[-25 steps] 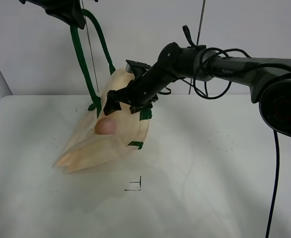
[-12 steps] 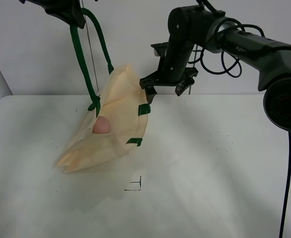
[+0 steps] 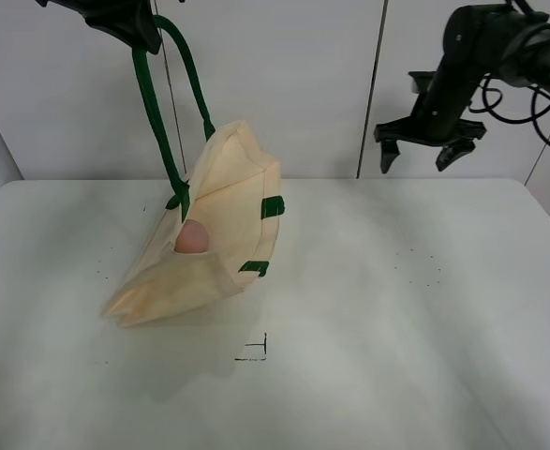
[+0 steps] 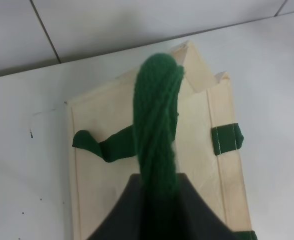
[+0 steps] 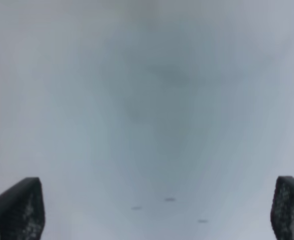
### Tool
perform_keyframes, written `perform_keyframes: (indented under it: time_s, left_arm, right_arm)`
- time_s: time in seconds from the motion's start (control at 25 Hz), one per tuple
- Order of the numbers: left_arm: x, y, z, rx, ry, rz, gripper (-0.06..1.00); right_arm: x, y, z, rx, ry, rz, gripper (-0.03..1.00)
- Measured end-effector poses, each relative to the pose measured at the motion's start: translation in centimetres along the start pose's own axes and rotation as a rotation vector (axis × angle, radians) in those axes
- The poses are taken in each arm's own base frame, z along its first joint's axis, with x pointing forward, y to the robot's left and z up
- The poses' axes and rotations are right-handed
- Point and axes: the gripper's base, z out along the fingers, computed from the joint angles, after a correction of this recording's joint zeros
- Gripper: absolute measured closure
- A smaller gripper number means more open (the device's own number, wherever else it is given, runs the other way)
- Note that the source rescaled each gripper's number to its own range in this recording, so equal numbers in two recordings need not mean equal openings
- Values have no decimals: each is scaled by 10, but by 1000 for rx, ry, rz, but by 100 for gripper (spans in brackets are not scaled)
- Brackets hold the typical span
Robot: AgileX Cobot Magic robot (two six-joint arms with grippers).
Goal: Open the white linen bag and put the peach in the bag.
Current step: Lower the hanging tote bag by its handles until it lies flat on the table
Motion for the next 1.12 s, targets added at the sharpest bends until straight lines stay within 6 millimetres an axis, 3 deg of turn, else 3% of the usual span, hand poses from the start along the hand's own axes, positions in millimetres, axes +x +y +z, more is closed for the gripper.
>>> perform_keyframes:
  time_s: [0.12, 0.24, 0.36, 0.52, 0.76, 1.04, 1.12]
  left_arm:
    - [0, 0, 0, 0, 0, 0, 94]
    - [0, 0, 0, 0, 0, 0, 94]
    - [0, 0, 0, 0, 0, 0, 94]
    - [0, 0, 0, 0, 0, 0, 94]
    - [0, 0, 0, 0, 0, 0, 94]
    - [0, 0, 0, 0, 0, 0, 94]
    - [0, 0, 0, 0, 0, 0, 94]
  right_arm:
    - [0, -32, -1, 8, -2, 69, -3]
    - [0, -46, -2, 5, -4, 103, -3]
    - [5, -48, -4, 1, 11, 109, -3]
    - [27, -42, -27, -6, 49, 87, -3]
    - [100, -35, -83, -9, 125, 68, -3]
    - [225, -24, -144, -12, 142, 55, -3]
    - [263, -21, -150, -12, 143, 41, -3]
